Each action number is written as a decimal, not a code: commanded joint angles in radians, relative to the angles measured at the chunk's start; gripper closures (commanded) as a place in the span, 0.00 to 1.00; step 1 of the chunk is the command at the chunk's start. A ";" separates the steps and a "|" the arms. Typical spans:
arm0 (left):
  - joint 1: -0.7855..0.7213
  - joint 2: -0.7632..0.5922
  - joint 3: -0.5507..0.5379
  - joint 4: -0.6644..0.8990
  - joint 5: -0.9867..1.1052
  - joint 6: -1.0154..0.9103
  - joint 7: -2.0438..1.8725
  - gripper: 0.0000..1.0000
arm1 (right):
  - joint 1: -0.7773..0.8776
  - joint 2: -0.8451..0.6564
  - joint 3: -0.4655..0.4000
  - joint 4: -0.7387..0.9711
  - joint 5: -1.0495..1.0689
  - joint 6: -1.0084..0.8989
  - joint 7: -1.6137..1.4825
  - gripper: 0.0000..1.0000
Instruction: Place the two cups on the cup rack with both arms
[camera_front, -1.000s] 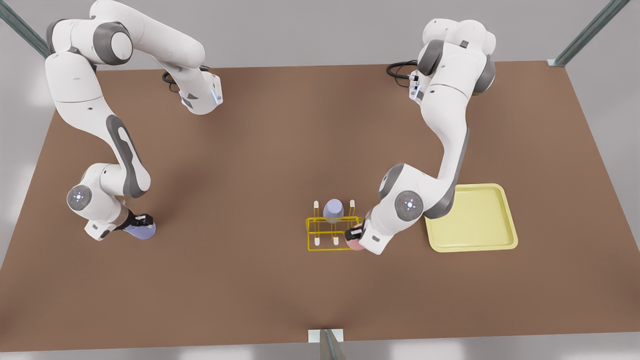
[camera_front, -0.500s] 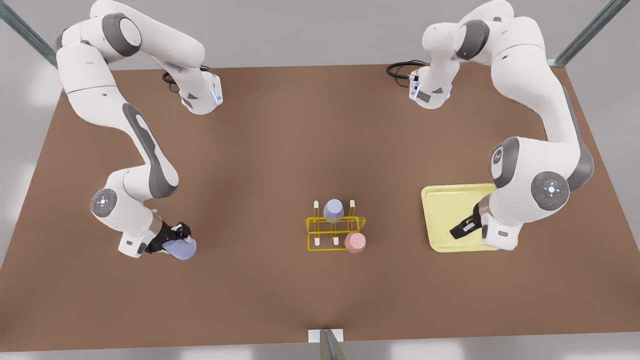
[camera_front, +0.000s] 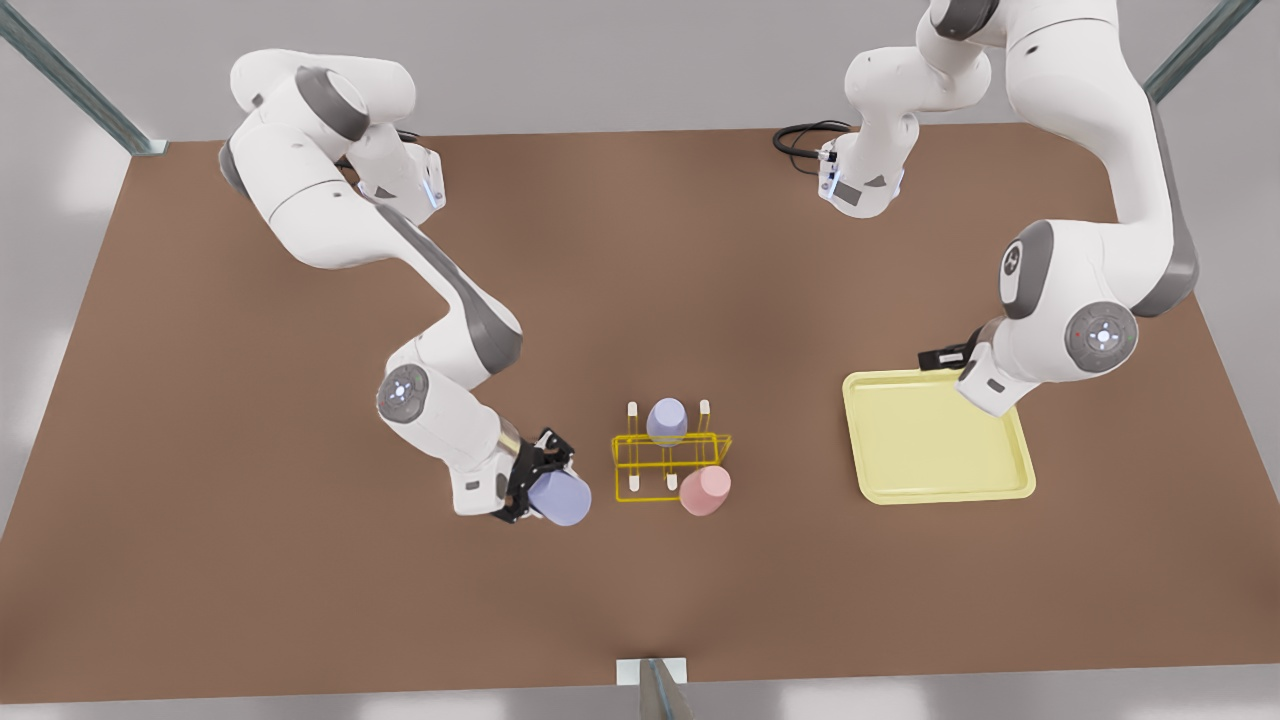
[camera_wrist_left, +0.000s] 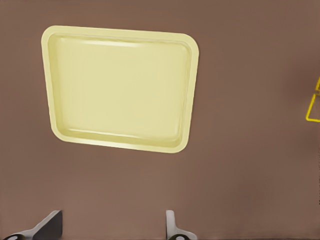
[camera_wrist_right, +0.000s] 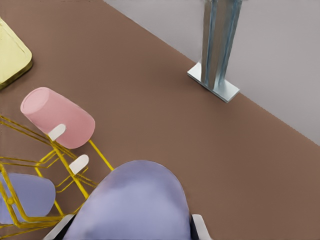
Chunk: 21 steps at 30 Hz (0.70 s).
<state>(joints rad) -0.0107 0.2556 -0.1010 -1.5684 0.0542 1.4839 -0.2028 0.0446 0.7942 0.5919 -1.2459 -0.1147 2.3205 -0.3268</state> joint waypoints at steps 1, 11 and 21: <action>0.001 -0.001 0.000 0.001 -0.017 -0.008 0.350 0.00 | 0.027 0.042 0.000 0.065 0.003 -0.007 0.002 0.21; 0.001 0.001 0.000 0.001 -0.017 -0.010 0.350 0.00 | 0.144 0.094 -0.001 0.123 0.032 0.008 0.042 0.21; 0.000 -0.002 0.000 -0.002 -0.017 -0.024 0.350 0.00 | 0.146 0.091 -0.007 0.105 0.047 -0.029 0.040 0.21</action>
<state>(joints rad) -0.0102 0.2543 -0.1010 -1.5704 0.0363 1.4653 0.0383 0.1903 0.8868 0.5849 -1.1406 -0.0645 2.3055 -0.3151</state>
